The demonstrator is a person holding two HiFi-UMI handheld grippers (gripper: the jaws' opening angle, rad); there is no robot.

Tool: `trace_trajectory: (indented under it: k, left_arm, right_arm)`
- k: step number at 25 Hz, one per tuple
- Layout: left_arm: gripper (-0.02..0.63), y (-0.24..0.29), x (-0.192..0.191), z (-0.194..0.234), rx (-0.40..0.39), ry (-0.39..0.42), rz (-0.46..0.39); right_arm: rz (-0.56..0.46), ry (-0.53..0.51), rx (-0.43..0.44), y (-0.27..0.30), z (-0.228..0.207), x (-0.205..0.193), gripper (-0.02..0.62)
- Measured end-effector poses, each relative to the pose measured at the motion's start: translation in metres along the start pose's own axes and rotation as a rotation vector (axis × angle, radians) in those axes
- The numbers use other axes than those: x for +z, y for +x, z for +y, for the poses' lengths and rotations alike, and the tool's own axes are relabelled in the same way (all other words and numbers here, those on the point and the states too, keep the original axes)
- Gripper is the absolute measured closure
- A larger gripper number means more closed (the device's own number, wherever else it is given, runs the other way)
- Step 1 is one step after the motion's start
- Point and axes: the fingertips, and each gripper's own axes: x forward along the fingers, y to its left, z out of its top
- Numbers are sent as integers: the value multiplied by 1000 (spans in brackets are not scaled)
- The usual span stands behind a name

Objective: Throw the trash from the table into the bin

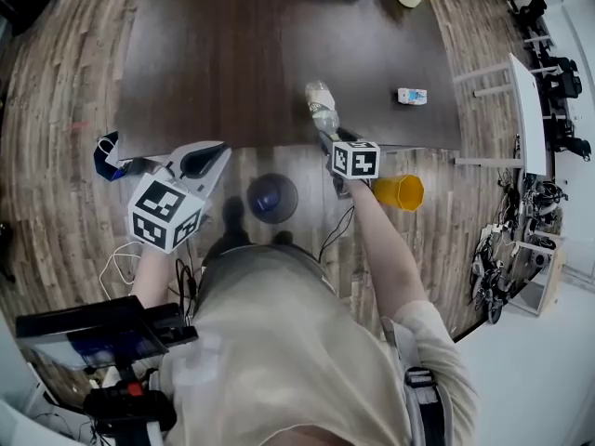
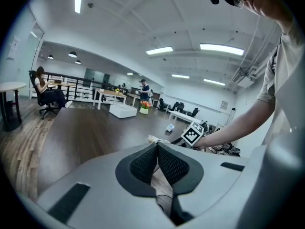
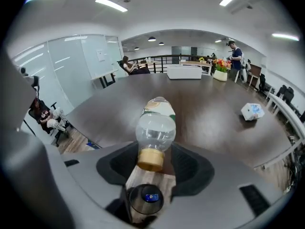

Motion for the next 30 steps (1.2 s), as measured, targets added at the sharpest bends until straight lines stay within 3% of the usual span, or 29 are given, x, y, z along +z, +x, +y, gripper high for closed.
trace_trajectory:
  k: [7, 17, 21, 30]
  left_arm:
    - [592, -2, -7, 0, 1, 4, 18]
    - [592, -4, -12, 0, 3, 3, 31]
    - [592, -4, -11, 1, 5, 0, 30]
    - [592, 1, -4, 0, -4, 8, 26]
  right_arm:
    - [80, -150, -47, 15, -3, -17, 373]
    - [148, -156, -65, 21, -9, -28, 353]
    - [149, -194, -76, 18, -8, -29, 433]
    - [98, -277, -22, -2, 13, -10, 440]
